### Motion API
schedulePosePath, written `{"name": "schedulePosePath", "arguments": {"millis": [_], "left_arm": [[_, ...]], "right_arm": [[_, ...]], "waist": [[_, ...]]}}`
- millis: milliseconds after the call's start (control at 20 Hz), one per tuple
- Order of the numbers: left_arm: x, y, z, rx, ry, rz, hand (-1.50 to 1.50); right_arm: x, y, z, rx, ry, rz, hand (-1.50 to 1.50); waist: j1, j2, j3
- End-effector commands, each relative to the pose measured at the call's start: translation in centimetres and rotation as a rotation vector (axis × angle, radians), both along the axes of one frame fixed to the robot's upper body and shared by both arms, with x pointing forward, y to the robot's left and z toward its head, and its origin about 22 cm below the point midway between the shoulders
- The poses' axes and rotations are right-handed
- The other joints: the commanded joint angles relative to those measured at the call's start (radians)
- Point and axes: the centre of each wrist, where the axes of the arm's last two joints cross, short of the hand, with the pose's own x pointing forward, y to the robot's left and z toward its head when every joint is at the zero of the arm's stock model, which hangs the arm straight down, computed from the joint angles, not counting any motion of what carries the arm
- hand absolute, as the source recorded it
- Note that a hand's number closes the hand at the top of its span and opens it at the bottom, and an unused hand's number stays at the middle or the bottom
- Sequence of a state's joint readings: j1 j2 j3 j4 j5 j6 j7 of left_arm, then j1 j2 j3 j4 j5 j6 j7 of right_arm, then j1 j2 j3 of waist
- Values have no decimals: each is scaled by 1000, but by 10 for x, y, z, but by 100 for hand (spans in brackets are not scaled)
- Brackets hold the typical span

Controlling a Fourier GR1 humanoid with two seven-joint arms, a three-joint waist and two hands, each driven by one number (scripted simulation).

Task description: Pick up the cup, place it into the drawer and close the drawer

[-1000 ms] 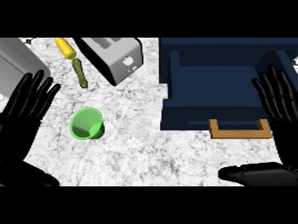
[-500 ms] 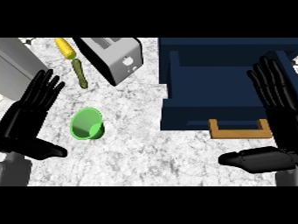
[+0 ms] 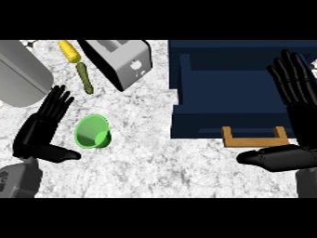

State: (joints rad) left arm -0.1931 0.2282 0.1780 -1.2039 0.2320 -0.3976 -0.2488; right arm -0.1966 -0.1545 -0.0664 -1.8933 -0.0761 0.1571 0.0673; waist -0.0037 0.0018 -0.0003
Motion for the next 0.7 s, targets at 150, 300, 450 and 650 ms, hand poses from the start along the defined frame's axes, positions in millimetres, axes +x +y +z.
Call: {"name": "schedulePosePath", "arguments": {"millis": [150, 300, 450, 650], "left_arm": [[-17, 23, -53, 38, 67, 13, -150], [-7, 6, -80, 53, 40, 34, -150], [1, 15, -86, 64, 69, 34, -150], [-7, 39, -94, 63, 56, 43, -150]], "right_arm": [[7, -6, 7, -8, 2, -3, -150], [4, -10, 10, 7, -25, -9, -150], [10, 7, 17, 2, -5, 0, -150], [3, 1, 22, -13, -1, 15, -150]], "waist": [[2, 0, 0], [-6, 1, -1], [-6, 2, -1], [-10, 3, -1]]}}
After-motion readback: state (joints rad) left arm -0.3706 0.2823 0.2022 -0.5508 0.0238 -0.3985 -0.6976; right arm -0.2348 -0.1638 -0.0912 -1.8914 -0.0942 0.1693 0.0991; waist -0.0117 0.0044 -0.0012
